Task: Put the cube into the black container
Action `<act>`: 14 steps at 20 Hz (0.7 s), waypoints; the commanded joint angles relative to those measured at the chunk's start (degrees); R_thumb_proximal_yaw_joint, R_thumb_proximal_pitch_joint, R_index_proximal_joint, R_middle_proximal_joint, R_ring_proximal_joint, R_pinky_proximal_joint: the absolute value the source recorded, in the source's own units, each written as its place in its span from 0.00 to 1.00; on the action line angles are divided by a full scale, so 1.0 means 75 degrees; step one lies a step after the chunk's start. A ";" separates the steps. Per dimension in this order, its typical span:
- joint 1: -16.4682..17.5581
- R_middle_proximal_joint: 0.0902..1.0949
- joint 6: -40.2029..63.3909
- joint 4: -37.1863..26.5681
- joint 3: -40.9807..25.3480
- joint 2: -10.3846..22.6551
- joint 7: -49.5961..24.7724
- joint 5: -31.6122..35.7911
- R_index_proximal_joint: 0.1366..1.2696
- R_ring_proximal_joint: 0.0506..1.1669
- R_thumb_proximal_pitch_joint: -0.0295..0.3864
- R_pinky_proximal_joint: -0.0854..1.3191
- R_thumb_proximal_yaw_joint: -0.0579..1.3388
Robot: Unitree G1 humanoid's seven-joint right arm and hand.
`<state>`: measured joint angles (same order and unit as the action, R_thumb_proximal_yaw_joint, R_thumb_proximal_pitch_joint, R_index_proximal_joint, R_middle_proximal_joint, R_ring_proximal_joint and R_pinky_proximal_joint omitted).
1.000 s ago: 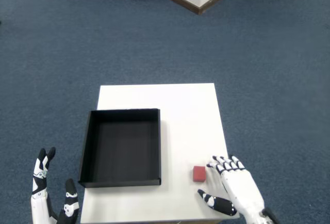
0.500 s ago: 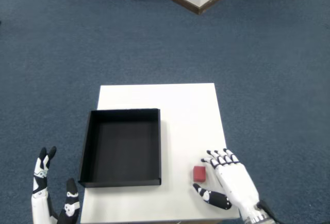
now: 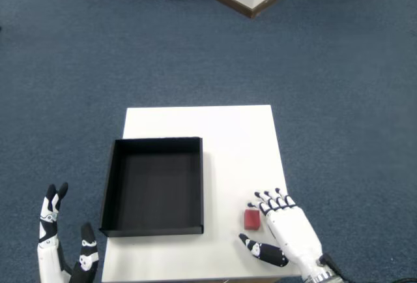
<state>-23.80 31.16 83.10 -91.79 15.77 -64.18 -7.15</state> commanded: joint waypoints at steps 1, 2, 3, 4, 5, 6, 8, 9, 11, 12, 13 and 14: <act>-0.0314 0.12 -0.0063 0.0047 -0.0005 0.0111 -0.0449 0.0035 0.27 0.16 0.24 0.07 0.43; -0.0301 0.13 -0.0073 0.0050 -0.0014 0.0116 -0.0450 0.0027 0.27 0.16 0.25 0.08 0.43; -0.0278 0.13 -0.0090 0.0054 -0.0022 0.0122 -0.0441 0.0019 0.27 0.16 0.25 0.08 0.43; -0.0262 0.13 -0.0109 0.0062 -0.0027 0.0134 -0.0421 0.0014 0.27 0.17 0.25 0.08 0.44; -0.0252 0.13 -0.0125 0.0070 -0.0029 0.0152 -0.0394 0.0012 0.27 0.17 0.25 0.08 0.44; -0.0254 0.13 -0.0132 0.0073 -0.0030 0.0167 -0.0372 0.0011 0.27 0.17 0.25 0.08 0.44; -0.0288 0.13 -0.0136 0.0074 -0.0029 0.0191 -0.0329 0.0013 0.27 0.17 0.25 0.08 0.44; -0.0298 0.13 -0.0143 0.0075 -0.0027 0.0193 -0.0297 0.0015 0.27 0.17 0.25 0.08 0.44; -0.0280 0.13 -0.0176 0.0082 -0.0008 0.0211 -0.0199 0.0043 0.27 0.17 0.26 0.08 0.44; -0.0250 0.13 -0.0189 0.0085 0.0005 0.0224 -0.0161 0.0060 0.28 0.17 0.26 0.08 0.44; -0.0235 0.13 -0.0193 0.0085 0.0013 0.0230 -0.0145 0.0071 0.28 0.17 0.26 0.08 0.44; -0.0226 0.13 -0.0195 0.0084 0.0019 0.0235 -0.0136 0.0080 0.28 0.17 0.27 0.08 0.44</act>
<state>-23.79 30.03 83.12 -91.99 16.23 -64.01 -7.26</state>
